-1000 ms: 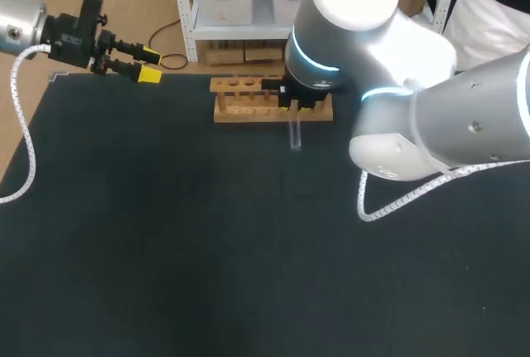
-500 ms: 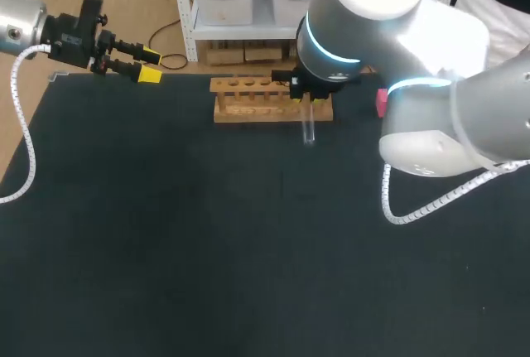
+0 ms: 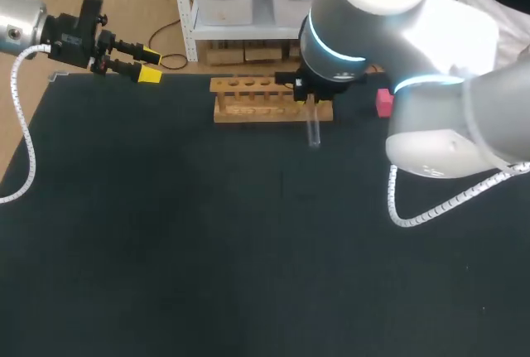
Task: Grasp the test tube, adjust it, and insert it.
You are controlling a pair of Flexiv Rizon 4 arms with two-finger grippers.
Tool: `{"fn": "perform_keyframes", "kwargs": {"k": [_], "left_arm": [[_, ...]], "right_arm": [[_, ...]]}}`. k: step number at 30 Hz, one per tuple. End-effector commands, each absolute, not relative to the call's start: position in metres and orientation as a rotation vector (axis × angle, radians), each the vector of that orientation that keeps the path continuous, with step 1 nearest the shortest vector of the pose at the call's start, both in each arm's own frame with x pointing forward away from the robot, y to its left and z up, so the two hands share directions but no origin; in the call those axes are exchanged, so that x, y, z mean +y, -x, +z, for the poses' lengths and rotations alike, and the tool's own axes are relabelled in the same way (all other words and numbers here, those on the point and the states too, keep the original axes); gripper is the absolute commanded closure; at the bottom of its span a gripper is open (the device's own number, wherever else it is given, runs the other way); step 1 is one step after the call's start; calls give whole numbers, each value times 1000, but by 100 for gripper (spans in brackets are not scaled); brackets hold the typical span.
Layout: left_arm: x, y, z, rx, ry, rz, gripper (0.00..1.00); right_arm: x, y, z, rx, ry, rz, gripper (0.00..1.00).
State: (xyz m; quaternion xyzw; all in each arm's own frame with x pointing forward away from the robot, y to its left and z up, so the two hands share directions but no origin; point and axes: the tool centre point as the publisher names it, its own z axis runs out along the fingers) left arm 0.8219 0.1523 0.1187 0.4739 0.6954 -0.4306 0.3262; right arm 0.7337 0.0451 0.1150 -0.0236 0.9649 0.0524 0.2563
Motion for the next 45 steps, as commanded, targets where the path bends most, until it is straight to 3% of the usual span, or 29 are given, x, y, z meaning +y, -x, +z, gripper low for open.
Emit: {"fn": "perform_keyframes", "kwargs": {"k": [1,45], "left_arm": [[153,-823,118,1821,-1244,-1129,0],[153,-823,118,1821,-1244,-1129,0]], "right_arm": [[44,-733,117,2622,65,143,100],[58,-749,141,2196,-155,-32,100]]}}
